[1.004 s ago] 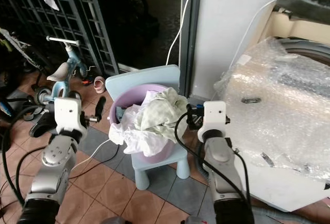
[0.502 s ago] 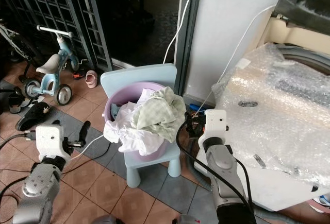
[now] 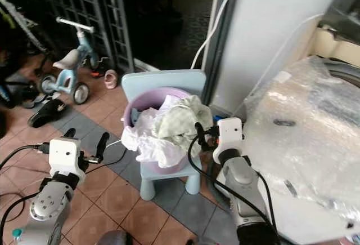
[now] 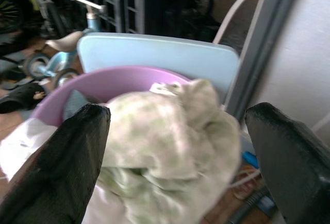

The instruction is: Clothes washing

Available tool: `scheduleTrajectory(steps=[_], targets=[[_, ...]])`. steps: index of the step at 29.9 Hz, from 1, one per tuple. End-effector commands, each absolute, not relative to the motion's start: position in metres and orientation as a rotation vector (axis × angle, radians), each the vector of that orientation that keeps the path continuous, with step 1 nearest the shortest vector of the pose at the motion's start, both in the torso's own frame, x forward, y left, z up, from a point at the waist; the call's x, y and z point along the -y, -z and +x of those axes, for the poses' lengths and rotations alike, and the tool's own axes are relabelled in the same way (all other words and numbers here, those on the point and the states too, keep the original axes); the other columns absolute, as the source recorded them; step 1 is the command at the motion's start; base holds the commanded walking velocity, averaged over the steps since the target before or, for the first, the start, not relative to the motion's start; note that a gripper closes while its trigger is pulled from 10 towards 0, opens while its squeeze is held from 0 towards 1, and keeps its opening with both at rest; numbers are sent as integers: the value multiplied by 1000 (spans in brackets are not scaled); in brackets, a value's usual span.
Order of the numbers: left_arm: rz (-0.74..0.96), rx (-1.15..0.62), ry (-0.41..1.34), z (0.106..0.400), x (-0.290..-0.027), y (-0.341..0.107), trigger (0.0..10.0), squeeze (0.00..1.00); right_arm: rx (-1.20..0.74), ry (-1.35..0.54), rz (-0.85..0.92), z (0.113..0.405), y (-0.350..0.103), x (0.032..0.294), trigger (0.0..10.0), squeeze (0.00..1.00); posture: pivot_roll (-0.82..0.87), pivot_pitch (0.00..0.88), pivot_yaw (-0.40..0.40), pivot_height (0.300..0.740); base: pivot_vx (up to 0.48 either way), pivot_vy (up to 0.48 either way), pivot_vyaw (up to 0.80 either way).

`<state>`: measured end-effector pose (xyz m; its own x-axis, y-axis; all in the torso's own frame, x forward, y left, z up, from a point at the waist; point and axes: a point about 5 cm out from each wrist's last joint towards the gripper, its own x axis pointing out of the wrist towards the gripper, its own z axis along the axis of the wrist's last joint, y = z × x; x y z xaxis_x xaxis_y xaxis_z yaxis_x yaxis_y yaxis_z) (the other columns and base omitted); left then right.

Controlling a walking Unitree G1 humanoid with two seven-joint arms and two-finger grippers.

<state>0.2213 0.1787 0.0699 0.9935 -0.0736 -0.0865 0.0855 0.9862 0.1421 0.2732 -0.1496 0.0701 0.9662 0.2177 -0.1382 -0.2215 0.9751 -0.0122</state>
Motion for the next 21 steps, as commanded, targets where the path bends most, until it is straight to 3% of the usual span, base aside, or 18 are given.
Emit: scheduleTrajectory(steps=[1,4,17,21], targets=[[143,-82,82,221,-180,-73,10000,0,-130,-226,-32,275,-72,149,10000,0,-5,0,-23,740,274,0,800],[145,-90,81,223,-181,-72,10000,0,-146,-231,-33,276,-70,148,10000,0,-8,0,-18,740,274,0,800],[145,-107,85,228,-181,-71,10000,0,-228,-137,-114,290,-63,154,10000,0,-4,0,-4,740,315,0,0],[147,-106,87,228,-181,-71,10000,0,-306,-115,-115,290,-53,156,10000,0,-3,0,-5,740,0,0,0]])
